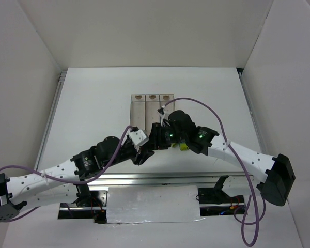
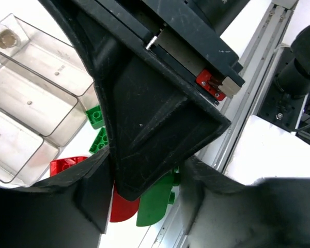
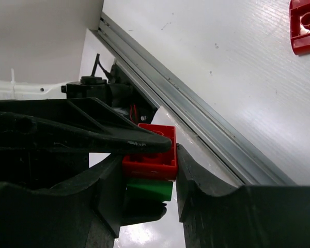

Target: Sort the legos into containers by color

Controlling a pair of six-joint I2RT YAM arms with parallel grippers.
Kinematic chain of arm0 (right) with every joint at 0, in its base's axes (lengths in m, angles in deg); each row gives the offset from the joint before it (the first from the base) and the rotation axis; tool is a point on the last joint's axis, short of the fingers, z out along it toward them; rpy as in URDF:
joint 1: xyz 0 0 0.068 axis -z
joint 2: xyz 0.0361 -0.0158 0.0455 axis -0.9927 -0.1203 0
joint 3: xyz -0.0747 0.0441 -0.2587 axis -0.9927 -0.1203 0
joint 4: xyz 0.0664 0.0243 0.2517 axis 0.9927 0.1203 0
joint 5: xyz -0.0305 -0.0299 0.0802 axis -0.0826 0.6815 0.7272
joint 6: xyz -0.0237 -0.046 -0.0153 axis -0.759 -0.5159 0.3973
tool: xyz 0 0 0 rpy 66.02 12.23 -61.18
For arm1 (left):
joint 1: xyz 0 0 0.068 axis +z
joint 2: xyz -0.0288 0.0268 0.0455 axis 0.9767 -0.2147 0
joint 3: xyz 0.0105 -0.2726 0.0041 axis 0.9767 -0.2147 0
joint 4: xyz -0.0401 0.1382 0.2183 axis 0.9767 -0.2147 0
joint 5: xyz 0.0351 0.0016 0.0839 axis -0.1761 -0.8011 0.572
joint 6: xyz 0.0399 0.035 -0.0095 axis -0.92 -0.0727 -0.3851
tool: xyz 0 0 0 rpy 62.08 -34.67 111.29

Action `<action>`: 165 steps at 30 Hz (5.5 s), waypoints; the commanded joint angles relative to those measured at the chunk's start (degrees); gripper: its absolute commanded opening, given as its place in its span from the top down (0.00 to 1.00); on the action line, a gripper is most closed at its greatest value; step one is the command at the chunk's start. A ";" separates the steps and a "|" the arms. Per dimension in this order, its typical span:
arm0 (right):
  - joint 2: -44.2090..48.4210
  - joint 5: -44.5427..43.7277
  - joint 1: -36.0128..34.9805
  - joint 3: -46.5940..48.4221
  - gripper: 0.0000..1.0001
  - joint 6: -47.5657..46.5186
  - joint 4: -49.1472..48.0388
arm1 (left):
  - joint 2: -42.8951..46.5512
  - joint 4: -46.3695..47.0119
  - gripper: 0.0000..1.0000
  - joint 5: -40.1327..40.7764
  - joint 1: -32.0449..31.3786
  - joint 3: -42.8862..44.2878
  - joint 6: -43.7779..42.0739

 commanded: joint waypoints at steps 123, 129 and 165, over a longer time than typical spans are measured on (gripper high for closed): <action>15.25 40.90 19.84 -9.55 1.00 -30.16 -19.47 | -5.42 -12.69 1.00 -26.23 15.27 21.83 18.39; 11.21 40.64 22.83 -14.05 1.00 -26.91 -26.33 | -9.10 -11.04 1.00 -34.47 28.73 21.13 21.74; -5.45 -15.95 18.46 10.59 0.91 -19.00 3.88 | -38.95 -23.24 0.00 1.89 36.21 35.13 31.84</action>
